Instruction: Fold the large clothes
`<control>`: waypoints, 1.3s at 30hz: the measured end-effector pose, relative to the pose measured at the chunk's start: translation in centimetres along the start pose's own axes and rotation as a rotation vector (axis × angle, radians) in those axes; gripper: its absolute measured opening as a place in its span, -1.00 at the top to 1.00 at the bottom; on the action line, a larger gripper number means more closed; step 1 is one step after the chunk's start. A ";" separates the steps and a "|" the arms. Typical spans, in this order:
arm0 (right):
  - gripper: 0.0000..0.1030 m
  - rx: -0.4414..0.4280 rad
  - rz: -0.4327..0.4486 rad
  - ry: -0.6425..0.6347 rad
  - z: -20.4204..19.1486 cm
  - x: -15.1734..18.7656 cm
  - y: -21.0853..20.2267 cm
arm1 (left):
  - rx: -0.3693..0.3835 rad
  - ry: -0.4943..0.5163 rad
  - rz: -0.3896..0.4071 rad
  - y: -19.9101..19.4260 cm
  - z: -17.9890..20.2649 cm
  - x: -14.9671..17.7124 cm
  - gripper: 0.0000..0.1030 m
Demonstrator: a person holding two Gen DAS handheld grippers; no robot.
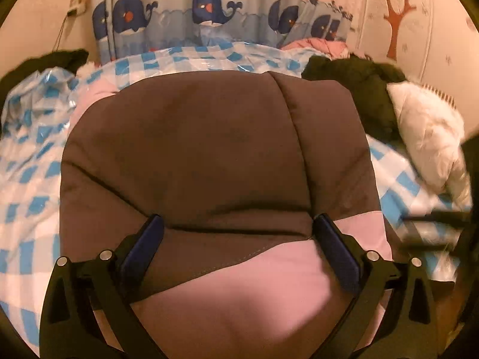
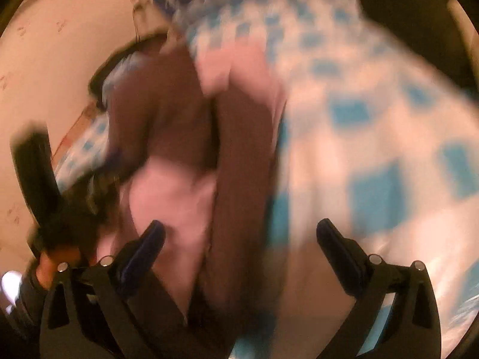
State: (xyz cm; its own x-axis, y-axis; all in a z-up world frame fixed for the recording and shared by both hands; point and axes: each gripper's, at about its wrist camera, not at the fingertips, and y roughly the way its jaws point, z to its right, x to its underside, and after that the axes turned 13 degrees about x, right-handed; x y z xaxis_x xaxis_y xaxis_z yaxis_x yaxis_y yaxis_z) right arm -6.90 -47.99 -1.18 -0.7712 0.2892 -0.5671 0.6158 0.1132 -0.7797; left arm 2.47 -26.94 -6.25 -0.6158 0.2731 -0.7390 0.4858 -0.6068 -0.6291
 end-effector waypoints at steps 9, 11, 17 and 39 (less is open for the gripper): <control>-0.89 -0.095 -0.104 0.001 -6.8 -11.8 10.4 | -0.066 0.049 0.003 0.3 0.6 -0.2 -0.85; -0.91 -0.118 -0.187 0.026 -5.7 -10.6 16.0 | -0.058 0.027 -0.004 0.8 -0.1 -0.4 -0.85; -0.88 -0.102 -0.160 -0.004 -4.6 -9.8 16.3 | -0.015 0.024 -0.052 1.3 -0.2 -0.6 -0.85; -0.86 0.103 0.036 -0.204 -5.9 -1.6 -1.1 | -0.062 0.022 0.004 -1.9 -2.6 1.0 -0.88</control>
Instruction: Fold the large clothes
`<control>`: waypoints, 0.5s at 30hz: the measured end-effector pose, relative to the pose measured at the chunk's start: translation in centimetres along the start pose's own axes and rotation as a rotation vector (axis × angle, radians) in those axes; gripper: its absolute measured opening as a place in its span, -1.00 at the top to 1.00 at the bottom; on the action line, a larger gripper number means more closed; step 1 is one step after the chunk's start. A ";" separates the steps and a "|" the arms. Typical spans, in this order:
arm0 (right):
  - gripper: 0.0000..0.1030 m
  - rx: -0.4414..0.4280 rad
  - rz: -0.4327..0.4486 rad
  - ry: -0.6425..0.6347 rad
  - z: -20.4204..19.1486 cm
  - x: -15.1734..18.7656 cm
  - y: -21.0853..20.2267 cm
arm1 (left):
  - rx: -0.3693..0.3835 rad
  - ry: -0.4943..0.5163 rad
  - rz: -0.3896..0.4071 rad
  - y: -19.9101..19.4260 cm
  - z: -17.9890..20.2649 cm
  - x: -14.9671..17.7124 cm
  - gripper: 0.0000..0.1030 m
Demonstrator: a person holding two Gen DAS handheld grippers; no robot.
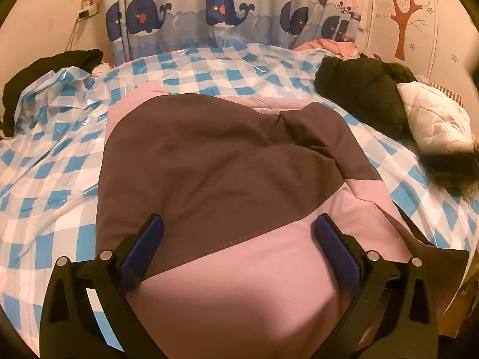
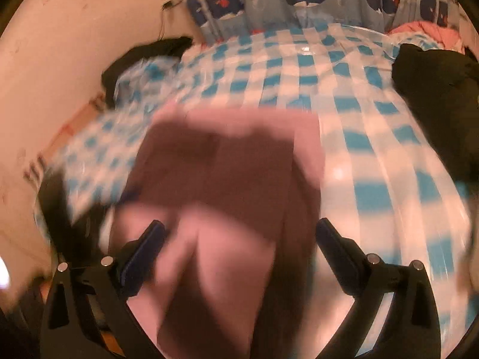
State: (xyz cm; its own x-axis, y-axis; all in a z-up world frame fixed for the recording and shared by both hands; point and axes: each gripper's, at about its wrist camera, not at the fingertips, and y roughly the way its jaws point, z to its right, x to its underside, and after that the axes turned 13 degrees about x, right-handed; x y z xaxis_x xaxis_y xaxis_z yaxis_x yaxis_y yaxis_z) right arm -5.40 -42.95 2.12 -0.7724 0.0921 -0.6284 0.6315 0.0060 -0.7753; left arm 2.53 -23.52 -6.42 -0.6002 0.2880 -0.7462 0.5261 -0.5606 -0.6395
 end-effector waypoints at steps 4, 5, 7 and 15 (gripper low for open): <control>-0.90 -0.066 -0.159 0.129 1.1 6.8 5.8 | -0.029 0.044 -0.024 0.3 0.8 0.0 -0.88; -0.92 -0.185 -0.206 0.227 2.2 7.7 7.8 | -0.042 0.055 -0.030 0.4 1.0 0.0 -0.88; -0.91 -0.223 -0.240 0.279 2.7 7.6 8.6 | -0.044 0.051 -0.062 0.7 0.6 -0.8 -0.88; -0.90 -0.302 -0.328 0.265 2.5 7.7 7.8 | -0.047 0.126 -0.045 -0.3 1.0 -0.7 -0.88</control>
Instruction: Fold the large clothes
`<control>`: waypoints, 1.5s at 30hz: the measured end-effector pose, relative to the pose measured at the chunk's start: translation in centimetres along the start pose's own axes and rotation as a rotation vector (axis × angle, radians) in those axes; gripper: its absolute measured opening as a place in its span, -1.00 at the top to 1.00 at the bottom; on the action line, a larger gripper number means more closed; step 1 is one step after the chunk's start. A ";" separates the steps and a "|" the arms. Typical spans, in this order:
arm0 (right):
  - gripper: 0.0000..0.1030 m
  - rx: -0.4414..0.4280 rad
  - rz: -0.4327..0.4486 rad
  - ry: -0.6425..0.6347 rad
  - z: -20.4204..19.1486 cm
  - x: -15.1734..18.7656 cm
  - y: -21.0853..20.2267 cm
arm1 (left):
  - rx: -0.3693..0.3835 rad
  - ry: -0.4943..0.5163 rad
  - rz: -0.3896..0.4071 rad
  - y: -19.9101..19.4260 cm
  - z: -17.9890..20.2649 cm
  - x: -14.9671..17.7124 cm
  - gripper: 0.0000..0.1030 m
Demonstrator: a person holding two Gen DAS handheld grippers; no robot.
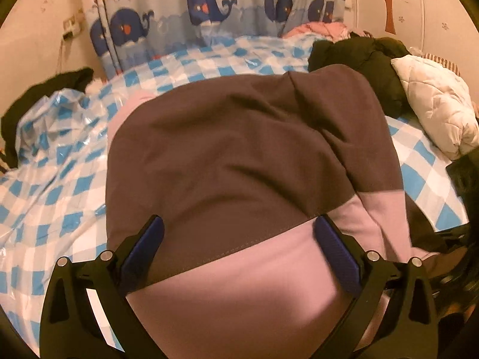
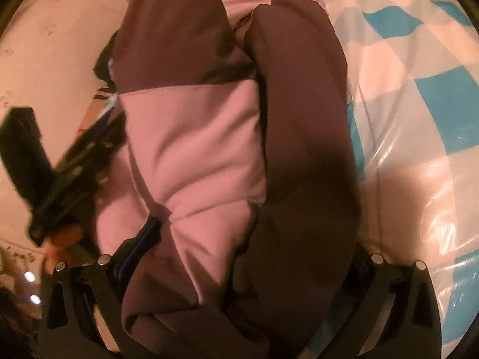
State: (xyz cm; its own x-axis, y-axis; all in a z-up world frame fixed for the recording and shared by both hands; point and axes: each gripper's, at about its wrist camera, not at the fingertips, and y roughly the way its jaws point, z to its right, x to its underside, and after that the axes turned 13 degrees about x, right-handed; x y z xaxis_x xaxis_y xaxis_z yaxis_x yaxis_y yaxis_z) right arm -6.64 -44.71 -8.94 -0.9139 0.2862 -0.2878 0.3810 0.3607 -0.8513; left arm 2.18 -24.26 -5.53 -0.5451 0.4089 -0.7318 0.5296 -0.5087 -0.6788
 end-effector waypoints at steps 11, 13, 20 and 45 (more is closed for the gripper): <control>-0.90 0.182 0.206 -0.071 -5.2 -9.5 -2.3 | -0.009 -0.007 0.043 -0.5 -0.2 0.1 -0.88; -0.92 0.060 0.076 0.028 -1.4 -10.5 3.4 | -0.036 0.007 0.029 -0.1 0.0 0.2 -0.87; -0.91 -0.076 0.160 0.173 0.2 -6.9 3.3 | -0.006 0.063 0.018 -0.3 0.1 0.0 -0.87; -0.90 0.422 0.636 -0.126 -9.8 6.4 -10.9 | -0.008 -0.095 0.127 -9.9 -1.1 1.9 -0.87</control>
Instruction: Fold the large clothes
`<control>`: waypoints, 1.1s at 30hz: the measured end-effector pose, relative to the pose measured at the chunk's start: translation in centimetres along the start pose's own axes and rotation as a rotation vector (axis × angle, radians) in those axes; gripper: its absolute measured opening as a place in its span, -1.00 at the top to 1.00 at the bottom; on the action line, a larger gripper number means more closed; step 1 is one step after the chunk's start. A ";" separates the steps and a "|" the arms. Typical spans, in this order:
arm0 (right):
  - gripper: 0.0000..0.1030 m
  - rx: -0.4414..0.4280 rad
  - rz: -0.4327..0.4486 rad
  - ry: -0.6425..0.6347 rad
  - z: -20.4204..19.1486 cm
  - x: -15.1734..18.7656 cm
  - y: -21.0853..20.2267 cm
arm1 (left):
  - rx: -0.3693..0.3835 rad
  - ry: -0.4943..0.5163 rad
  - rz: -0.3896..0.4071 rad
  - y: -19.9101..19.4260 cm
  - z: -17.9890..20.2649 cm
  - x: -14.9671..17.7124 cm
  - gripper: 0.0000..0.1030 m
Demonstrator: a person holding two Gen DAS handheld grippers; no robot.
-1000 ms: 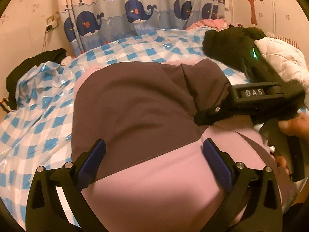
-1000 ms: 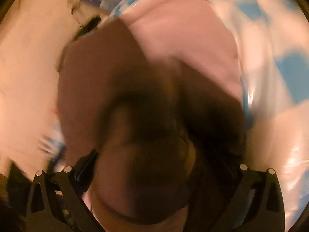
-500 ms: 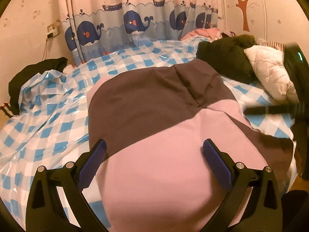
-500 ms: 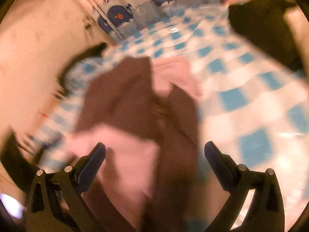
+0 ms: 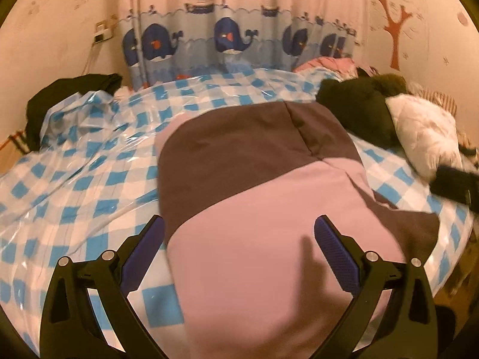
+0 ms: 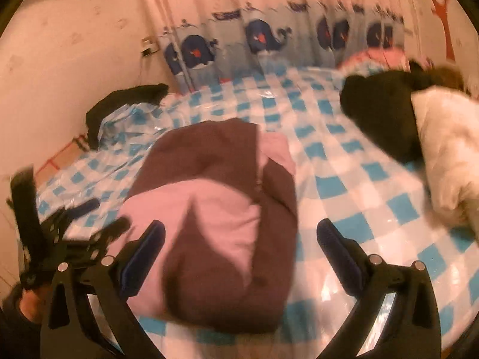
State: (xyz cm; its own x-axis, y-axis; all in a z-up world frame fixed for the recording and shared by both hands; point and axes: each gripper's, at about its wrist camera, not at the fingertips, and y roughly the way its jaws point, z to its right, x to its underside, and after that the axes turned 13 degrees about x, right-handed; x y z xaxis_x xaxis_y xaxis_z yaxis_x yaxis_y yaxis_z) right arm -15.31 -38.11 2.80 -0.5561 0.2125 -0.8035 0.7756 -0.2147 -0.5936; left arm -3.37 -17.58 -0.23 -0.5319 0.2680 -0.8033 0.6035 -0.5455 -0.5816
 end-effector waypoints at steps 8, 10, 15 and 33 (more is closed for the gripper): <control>-0.90 0.090 0.003 -0.098 -4.6 2.3 -2.0 | -0.050 -0.036 0.020 -3.9 0.1 0.5 -0.87; -0.90 0.127 0.008 -0.109 -5.2 2.8 -2.3 | -0.064 -0.072 0.007 -4.4 -0.3 0.7 -0.87; -0.90 0.265 0.062 -0.109 -6.4 2.8 -3.0 | -0.091 -0.152 0.008 -6.0 -1.4 1.7 -0.87; -0.90 0.317 0.050 -0.112 -9.7 2.7 -2.6 | -0.110 -0.170 0.014 -7.3 -1.4 2.7 -0.86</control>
State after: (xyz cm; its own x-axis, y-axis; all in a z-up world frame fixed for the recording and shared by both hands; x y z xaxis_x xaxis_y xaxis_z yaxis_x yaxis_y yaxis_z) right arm -15.93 -27.75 2.56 -0.5626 0.0914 -0.8216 0.6814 -0.5115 -0.5235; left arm -8.43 -11.78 1.71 -0.6102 0.1182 -0.7834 0.6675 -0.4558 -0.5888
